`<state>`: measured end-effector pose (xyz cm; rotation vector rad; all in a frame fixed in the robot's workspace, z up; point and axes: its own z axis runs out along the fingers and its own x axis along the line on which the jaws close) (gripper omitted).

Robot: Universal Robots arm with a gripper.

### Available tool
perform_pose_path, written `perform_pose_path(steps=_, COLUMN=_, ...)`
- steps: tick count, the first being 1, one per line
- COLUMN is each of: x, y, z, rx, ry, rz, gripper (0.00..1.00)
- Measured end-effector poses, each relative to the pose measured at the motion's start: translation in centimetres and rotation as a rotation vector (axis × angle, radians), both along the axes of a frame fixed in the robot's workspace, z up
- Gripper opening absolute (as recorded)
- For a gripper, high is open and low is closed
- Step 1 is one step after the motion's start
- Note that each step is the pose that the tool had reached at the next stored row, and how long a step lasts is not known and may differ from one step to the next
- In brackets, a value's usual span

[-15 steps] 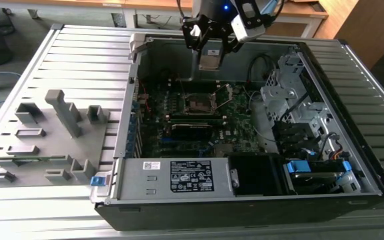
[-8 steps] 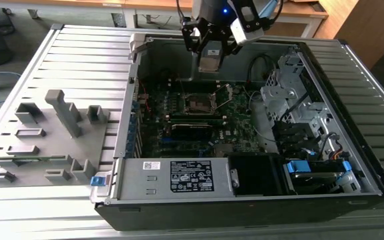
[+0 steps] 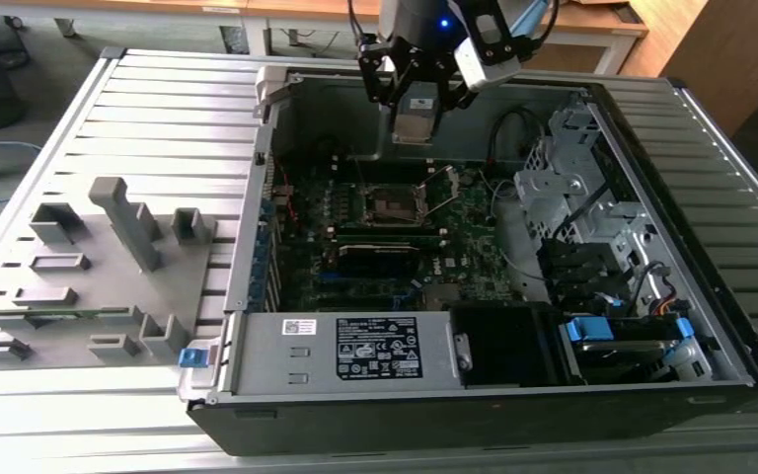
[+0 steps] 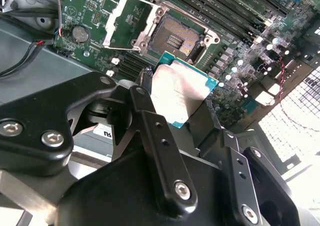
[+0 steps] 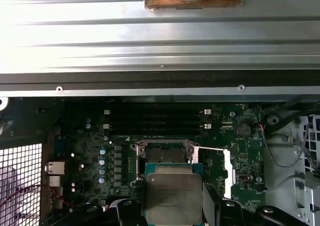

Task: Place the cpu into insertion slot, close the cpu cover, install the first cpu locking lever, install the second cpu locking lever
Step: 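Place the cpu into insertion slot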

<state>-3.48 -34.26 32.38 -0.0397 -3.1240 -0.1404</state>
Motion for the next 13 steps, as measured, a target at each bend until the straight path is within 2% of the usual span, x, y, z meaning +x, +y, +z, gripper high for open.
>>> perform_pose_path(steps=13, x=0.0, y=0.0, z=-0.19, rx=-0.0001, ry=0.0, rz=0.0, gripper=0.54)
